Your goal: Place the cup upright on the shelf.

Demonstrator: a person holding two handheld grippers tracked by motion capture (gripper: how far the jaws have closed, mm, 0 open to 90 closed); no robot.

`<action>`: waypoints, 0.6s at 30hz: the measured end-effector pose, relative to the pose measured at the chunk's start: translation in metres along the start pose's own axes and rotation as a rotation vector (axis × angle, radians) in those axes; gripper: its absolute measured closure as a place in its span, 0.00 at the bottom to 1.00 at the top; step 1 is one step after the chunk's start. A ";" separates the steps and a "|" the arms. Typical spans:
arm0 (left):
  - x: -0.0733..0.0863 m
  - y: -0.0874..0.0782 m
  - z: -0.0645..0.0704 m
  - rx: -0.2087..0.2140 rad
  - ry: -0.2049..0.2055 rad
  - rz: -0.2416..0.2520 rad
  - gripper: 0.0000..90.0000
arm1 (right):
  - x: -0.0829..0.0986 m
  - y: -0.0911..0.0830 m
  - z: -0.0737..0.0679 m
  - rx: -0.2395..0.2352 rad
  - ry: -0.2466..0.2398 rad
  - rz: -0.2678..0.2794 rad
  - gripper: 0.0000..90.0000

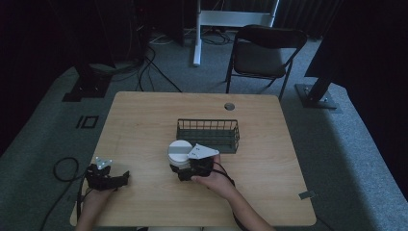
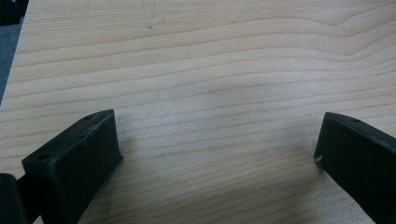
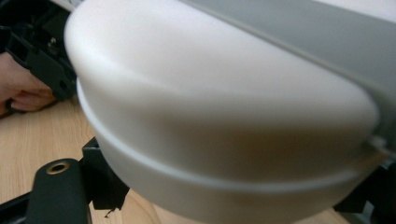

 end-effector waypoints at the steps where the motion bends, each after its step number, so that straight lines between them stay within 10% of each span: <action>1: 0.000 0.000 0.000 0.000 0.000 0.000 0.00 | -0.003 -0.001 0.001 0.001 0.000 -0.001 0.21; 18: 0.000 0.000 0.000 0.000 0.001 -0.001 0.00 | -0.045 -0.027 0.015 0.049 0.003 0.073 0.21</action>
Point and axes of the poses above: each handheld gripper's, and its own axes: y roughly forward along the jaws, x roughly out of its underside, z roughly to its right, the point moved 5 cm from there along y, roughly forward along the jaws, and after that the axes turned 13 degrees about -x, right-handed, at the moved point
